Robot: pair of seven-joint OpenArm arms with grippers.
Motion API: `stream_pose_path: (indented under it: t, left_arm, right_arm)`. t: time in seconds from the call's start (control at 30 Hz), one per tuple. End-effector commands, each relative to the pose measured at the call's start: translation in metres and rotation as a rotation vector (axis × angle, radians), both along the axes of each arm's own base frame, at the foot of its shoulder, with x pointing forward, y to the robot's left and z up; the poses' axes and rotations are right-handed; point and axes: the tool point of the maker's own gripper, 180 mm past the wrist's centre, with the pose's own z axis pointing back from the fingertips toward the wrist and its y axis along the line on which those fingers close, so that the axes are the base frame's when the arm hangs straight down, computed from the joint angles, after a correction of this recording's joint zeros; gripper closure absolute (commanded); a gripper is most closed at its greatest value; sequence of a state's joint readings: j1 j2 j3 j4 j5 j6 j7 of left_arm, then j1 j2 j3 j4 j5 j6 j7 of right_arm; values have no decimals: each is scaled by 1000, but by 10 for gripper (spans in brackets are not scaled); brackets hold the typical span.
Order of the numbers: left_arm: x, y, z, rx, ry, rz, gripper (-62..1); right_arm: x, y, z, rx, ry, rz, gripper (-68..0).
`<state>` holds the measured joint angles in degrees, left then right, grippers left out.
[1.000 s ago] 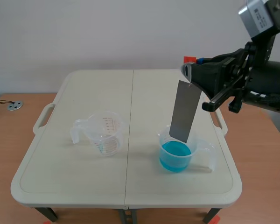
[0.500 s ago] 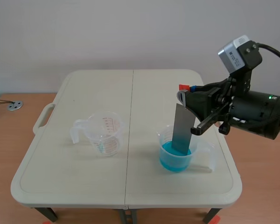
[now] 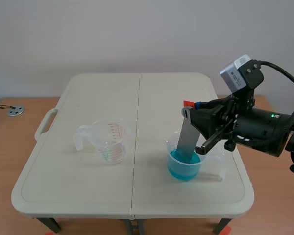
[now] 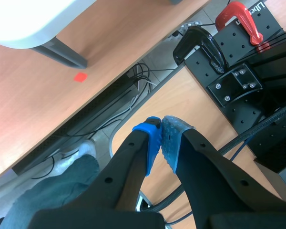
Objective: Hold the metal plate by the orange handle, dip it into the blue solution, take it out and point at it, then put the plate back in the beaker on the left.
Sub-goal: 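Lower the plate into the blue solution, then hold the plate still in the solution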
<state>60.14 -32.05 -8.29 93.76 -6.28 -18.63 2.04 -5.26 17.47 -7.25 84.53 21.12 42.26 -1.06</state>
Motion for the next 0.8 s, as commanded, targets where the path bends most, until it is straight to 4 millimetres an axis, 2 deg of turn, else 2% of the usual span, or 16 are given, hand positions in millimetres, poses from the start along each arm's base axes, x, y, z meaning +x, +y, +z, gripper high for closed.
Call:
stream_pose_path:
  t: [0.0,0.77]
  left_arm:
    - [4,-4,4,-16,-18,0,-41]
    - [4,-4,4,-16,-17,0,-41]
  right_arm:
    - [1,-2,0,-16,-5,6,-11]
    - [1,-2,-1,-28,-10,8,-11]
